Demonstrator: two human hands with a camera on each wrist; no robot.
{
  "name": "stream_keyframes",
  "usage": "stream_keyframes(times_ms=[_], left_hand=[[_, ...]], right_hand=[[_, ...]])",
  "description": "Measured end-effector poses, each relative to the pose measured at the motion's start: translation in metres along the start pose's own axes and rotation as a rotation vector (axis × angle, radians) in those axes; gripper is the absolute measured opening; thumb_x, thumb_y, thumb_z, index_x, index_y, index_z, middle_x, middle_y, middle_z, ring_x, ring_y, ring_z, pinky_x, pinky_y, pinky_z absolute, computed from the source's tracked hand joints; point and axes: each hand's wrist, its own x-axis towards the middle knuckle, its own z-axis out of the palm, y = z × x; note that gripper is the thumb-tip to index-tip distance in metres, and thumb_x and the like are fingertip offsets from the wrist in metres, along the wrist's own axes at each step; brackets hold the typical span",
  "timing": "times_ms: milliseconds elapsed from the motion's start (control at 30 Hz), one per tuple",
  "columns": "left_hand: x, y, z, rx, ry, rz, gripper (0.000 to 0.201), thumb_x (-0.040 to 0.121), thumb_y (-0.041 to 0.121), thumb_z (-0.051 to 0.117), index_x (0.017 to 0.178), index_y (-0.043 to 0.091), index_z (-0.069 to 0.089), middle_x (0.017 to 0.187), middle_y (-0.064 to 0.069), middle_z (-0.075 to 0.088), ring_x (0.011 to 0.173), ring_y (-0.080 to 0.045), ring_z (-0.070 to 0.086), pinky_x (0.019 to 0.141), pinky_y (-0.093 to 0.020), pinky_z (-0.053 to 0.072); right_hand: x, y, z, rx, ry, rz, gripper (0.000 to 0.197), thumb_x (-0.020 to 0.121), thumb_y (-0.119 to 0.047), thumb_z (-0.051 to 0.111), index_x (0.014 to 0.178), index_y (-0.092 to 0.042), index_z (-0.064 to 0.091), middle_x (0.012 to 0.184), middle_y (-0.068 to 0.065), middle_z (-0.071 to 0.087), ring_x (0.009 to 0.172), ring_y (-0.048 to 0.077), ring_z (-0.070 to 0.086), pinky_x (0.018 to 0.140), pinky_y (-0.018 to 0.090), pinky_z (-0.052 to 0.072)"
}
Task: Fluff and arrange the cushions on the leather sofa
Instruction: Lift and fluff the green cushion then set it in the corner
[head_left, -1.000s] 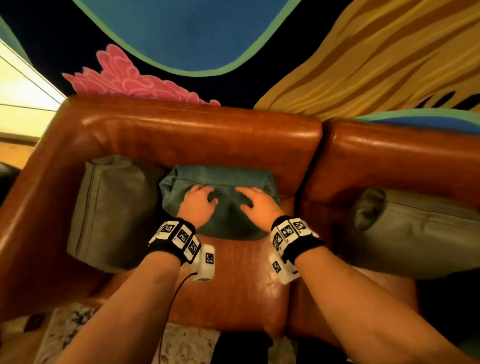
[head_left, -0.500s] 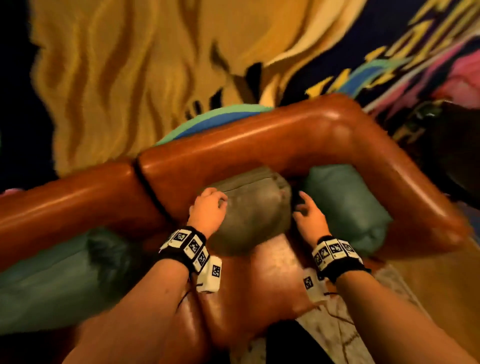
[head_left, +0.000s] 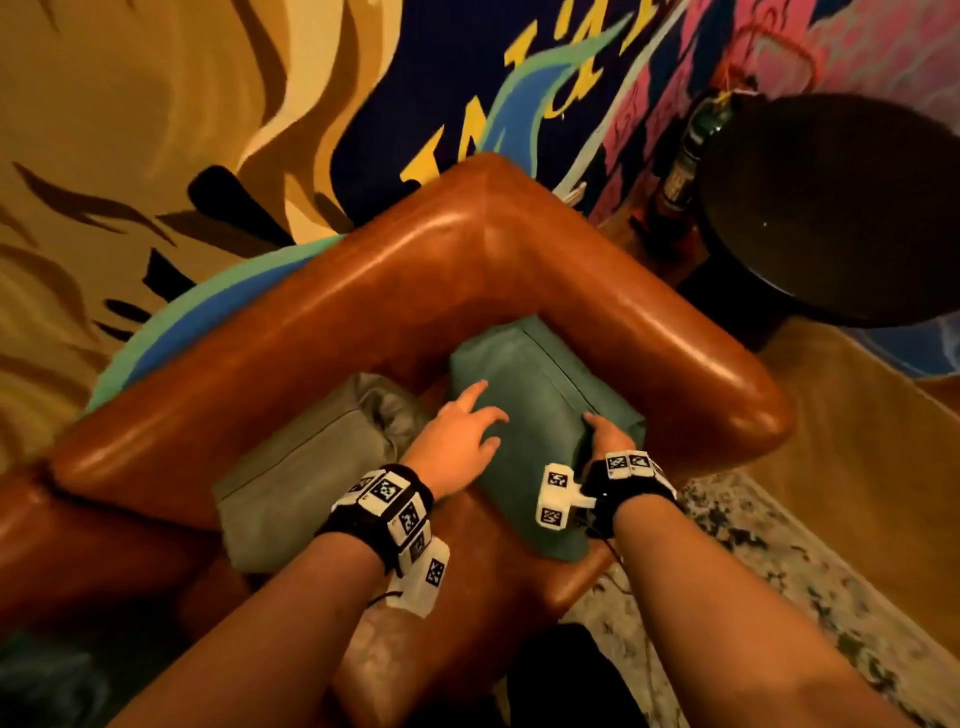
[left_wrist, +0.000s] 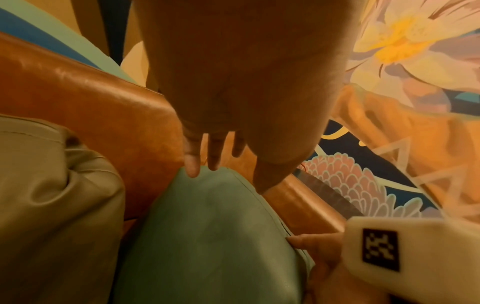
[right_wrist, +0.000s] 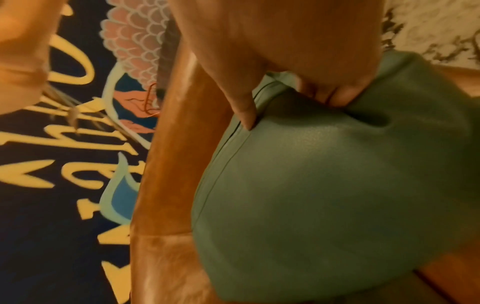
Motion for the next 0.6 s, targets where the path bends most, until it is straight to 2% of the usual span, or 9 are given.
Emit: stream_keyframes(times_ms=[100, 133, 200, 233, 300, 400, 433, 500, 600], left_hand=[[0.018, 0.001, -0.009, 0.040, -0.033, -0.039, 0.038, 0.099, 0.029, 0.055, 0.137, 0.026, 0.055, 0.165, -0.008, 0.021, 0.143, -0.033, 0.037, 0.116, -0.045, 0.035], [0.025, 0.001, -0.011, 0.040, -0.042, -0.049, 0.040, 0.099, 0.028, 0.055, 0.139, 0.024, 0.053, 0.165, -0.009, 0.022, 0.144, -0.032, 0.036, 0.117, -0.044, 0.034], [0.044, 0.006, -0.014, 0.016, -0.026, -0.031, 0.051, 0.098, 0.026, 0.056, 0.148, 0.018, 0.044, 0.163, -0.013, 0.025, 0.146, -0.033, 0.034, 0.120, -0.043, 0.030], [0.052, 0.009, -0.015, -0.013, 0.011, -0.017, 0.058, 0.098, 0.025, 0.057, 0.152, 0.015, 0.037, 0.162, -0.014, 0.026, 0.147, -0.033, 0.033, 0.121, -0.041, 0.028], [0.069, 0.021, -0.015, -0.102, 0.109, -0.004, 0.064, 0.098, 0.025, 0.056, 0.155, 0.011, 0.030, 0.159, -0.015, 0.033, 0.145, -0.030, 0.034, 0.121, -0.038, 0.027], [0.089, 0.040, -0.003, -0.223, 0.178, 0.005, 0.050, 0.099, 0.033, 0.058, 0.142, 0.008, 0.051, 0.139, -0.015, 0.056, 0.130, -0.030, 0.052, 0.109, -0.034, 0.038], [0.096, 0.048, 0.002, -0.226, 0.137, 0.003, 0.048, 0.097, 0.039, 0.059, 0.133, 0.007, 0.059, 0.131, -0.014, 0.063, 0.122, -0.030, 0.058, 0.104, -0.033, 0.041], [0.102, 0.055, 0.012, -0.190, -0.022, -0.074, 0.063, 0.089, 0.061, 0.060, 0.119, 0.006, 0.067, 0.120, -0.013, 0.069, 0.113, -0.030, 0.064, 0.097, -0.035, 0.048], [0.105, 0.060, 0.024, -0.133, -0.366, -0.157, 0.095, 0.062, 0.089, 0.060, 0.124, 0.017, 0.068, 0.125, -0.005, 0.069, 0.117, -0.026, 0.063, 0.103, -0.037, 0.048]], right_hand=[[-0.018, -0.005, -0.004, 0.174, -0.092, 0.049, 0.031, 0.078, -0.027, 0.082, 0.100, -0.010, 0.068, 0.099, 0.015, 0.072, 0.083, 0.030, 0.068, 0.062, 0.034, 0.054], [-0.018, -0.003, -0.010, 0.176, -0.118, 0.041, 0.039, 0.075, -0.024, 0.084, 0.107, -0.008, 0.068, 0.102, 0.015, 0.072, 0.086, 0.029, 0.069, 0.060, 0.033, 0.055], [-0.013, 0.006, -0.027, 0.136, -0.082, 0.026, 0.075, 0.060, -0.025, 0.093, 0.124, 0.001, 0.063, 0.116, 0.015, 0.070, 0.097, 0.028, 0.068, 0.070, 0.036, 0.057], [-0.014, 0.013, -0.036, 0.092, -0.022, -0.012, 0.077, 0.061, -0.022, 0.093, 0.127, 0.003, 0.061, 0.120, 0.014, 0.068, 0.101, 0.028, 0.066, 0.078, 0.038, 0.055], [-0.010, 0.036, -0.055, 0.122, 0.056, -0.102, 0.053, 0.073, -0.009, 0.086, 0.120, -0.002, 0.063, 0.119, 0.011, 0.068, 0.102, 0.025, 0.064, 0.087, 0.038, 0.052], [-0.003, 0.067, -0.072, 0.266, 0.047, -0.163, 0.056, 0.064, 0.000, 0.086, 0.118, 0.004, 0.068, 0.115, 0.022, 0.072, 0.100, 0.033, 0.071, 0.096, 0.050, 0.054], [-0.002, 0.076, -0.078, 0.306, 0.035, -0.162, 0.060, 0.060, 0.001, 0.085, 0.118, 0.003, 0.068, 0.113, 0.023, 0.072, 0.102, 0.037, 0.071, 0.098, 0.055, 0.052], [0.005, 0.093, -0.086, 0.352, 0.012, -0.156, 0.065, 0.054, 0.000, 0.085, 0.117, 0.001, 0.069, 0.112, 0.022, 0.073, 0.105, 0.040, 0.070, 0.099, 0.059, 0.050], [0.018, 0.113, -0.097, 0.274, 0.117, -0.251, 0.073, 0.038, -0.017, 0.092, 0.108, -0.009, 0.075, 0.106, 0.010, 0.077, 0.100, 0.032, 0.073, 0.095, 0.053, 0.055]])
